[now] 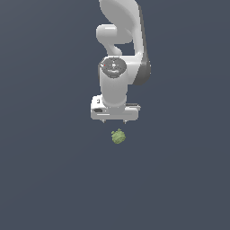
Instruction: Pick up the object and move it to a goal position.
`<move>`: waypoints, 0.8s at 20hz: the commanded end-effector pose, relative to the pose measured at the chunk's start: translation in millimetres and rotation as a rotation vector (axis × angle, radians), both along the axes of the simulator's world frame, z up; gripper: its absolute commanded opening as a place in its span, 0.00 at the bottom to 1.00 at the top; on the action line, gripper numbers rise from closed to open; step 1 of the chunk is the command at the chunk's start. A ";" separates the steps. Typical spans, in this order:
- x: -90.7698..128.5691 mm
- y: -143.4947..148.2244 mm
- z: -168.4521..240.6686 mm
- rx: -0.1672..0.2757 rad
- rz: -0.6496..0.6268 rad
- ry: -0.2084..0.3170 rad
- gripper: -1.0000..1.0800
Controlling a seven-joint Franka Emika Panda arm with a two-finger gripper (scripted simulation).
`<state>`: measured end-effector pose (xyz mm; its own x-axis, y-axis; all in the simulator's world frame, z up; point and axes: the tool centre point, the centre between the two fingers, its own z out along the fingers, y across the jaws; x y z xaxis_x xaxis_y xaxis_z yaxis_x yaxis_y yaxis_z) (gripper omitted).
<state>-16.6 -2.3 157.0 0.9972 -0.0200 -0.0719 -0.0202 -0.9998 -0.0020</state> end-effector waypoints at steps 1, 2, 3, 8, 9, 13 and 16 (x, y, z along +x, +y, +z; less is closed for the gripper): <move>0.0 0.0 0.0 0.000 0.000 0.000 0.96; 0.0 -0.3 0.0 -0.001 0.001 0.000 0.96; 0.0 -1.4 0.1 -0.002 0.002 0.000 0.96; 0.1 -13.0 1.0 -0.023 0.029 -0.003 0.96; 0.0 -14.6 1.3 -0.025 0.034 -0.003 0.96; -0.1 -16.1 1.8 -0.028 0.043 -0.003 0.96; 0.0 -15.1 1.3 -0.026 0.035 -0.003 0.96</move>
